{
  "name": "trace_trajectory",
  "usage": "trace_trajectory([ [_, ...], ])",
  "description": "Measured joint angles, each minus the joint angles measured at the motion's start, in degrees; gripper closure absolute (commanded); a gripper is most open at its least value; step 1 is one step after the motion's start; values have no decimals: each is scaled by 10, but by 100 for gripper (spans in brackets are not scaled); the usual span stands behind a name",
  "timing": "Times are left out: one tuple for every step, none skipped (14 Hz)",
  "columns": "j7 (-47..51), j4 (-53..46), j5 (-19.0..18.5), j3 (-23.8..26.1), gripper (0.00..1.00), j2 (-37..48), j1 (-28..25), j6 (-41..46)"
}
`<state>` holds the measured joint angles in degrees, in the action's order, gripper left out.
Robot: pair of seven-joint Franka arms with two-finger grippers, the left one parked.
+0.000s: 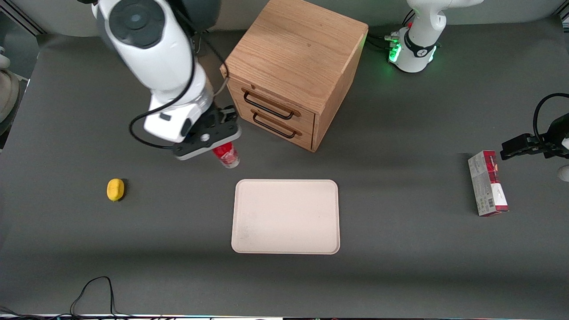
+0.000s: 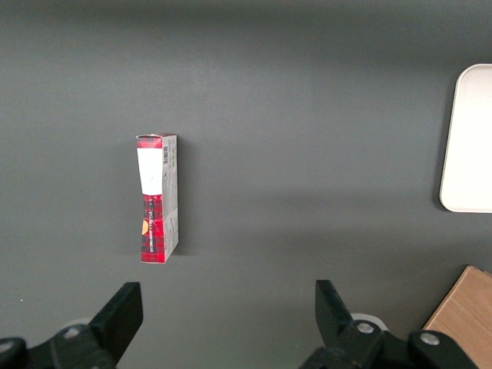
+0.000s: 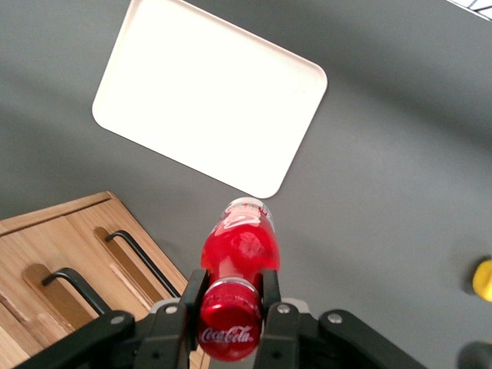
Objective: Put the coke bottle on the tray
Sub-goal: 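Lower the bottle onto the tray corner and open the right gripper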
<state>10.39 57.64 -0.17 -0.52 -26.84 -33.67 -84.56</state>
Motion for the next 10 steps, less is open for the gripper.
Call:
trace_trajectory([
  [0, 0, 0, -1, 93, -7, 1, -5],
  [0, 1, 0, -2, 93, -18, 3, -11],
  [0, 1, -1, -5, 93, -32, 6, -22],
  [0, 2, -2, -7, 93, -49, 9, -42],
  [-1, 9, -3, -8, 93, -64, 13, -64],
  [-1, 23, -3, -8, 93, -76, 16, -94],
  [-1, 42, -3, -8, 93, -85, 19, -128],
  [-1, 68, -3, -9, 93, -91, 21, -164],
  [-1, 95, -3, -9, 93, -95, 22, -201],
  [-1, 124, -3, -9, 93, -96, 22, -234],
])
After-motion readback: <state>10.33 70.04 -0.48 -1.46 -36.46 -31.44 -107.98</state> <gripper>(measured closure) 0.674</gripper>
